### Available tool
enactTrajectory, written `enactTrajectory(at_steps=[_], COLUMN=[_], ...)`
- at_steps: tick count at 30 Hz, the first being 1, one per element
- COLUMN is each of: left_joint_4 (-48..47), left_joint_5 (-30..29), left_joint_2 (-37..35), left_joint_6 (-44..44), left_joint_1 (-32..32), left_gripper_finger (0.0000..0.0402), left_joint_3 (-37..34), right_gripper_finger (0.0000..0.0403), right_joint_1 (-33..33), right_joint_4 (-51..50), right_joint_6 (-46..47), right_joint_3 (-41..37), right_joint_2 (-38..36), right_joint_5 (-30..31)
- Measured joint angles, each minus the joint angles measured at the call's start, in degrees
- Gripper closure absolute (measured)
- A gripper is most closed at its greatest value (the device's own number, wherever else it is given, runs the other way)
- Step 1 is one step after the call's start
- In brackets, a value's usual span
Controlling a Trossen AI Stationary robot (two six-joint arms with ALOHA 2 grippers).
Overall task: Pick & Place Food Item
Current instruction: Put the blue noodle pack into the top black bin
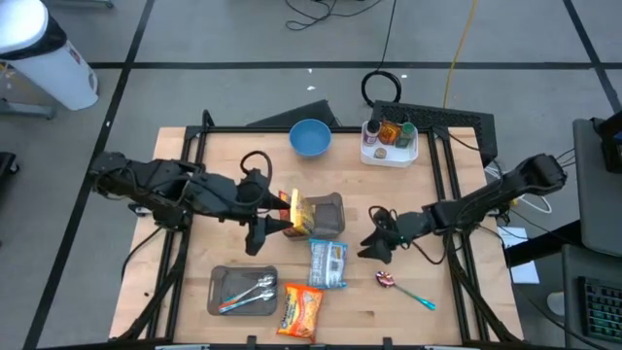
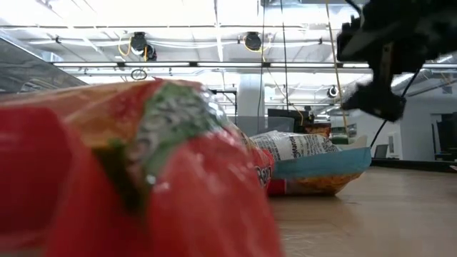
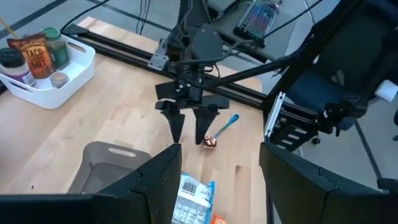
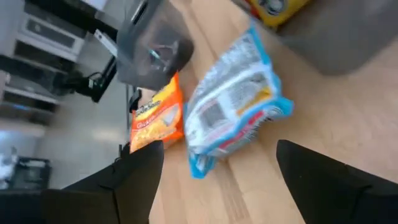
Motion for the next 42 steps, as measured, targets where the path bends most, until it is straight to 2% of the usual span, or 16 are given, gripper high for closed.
enactTrajectory(at_steps=[3,6,15,26,32,42], left_joint_4=[0.03,0.32,0.43,0.59,0.61,0.46], left_joint_5=[-0.02,-0.11,-0.75,-1.16,-1.62,-2.48], left_joint_2=[0.06,0.0,0.02,0.02,0.02,0.02], left_joint_6=[-0.13,-0.11,0.31,0.57,0.61,0.98], left_joint_1=[0.02,0.04,0.07,0.09,0.1,0.09], left_gripper_finger=[0.0178,0.0178,0.0179,0.0179,0.0179,0.0179], left_joint_3=[-0.02,-0.02,-0.02,-0.02,-0.02,-0.02], right_gripper_finger=[0.0106,0.0112,0.0116,0.0123,0.0131,0.0172], right_joint_1=[-0.54,-0.85,-2.68,-4.95,-5.14,-5.27], right_joint_4=[7.28,10.21,22.36,30.54,31.64,31.86], right_joint_6=[3.02,4.7,5.59,7.68,8.1,7.46], right_joint_3=[-3.51,-5.26,-5.44,-5.24,-3.64,-0.83], right_joint_2=[2.32,4.93,14.91,23.1,25.82,29.52], right_joint_5=[1.64,3.09,2.68,-0.23,-0.34,-3.2])
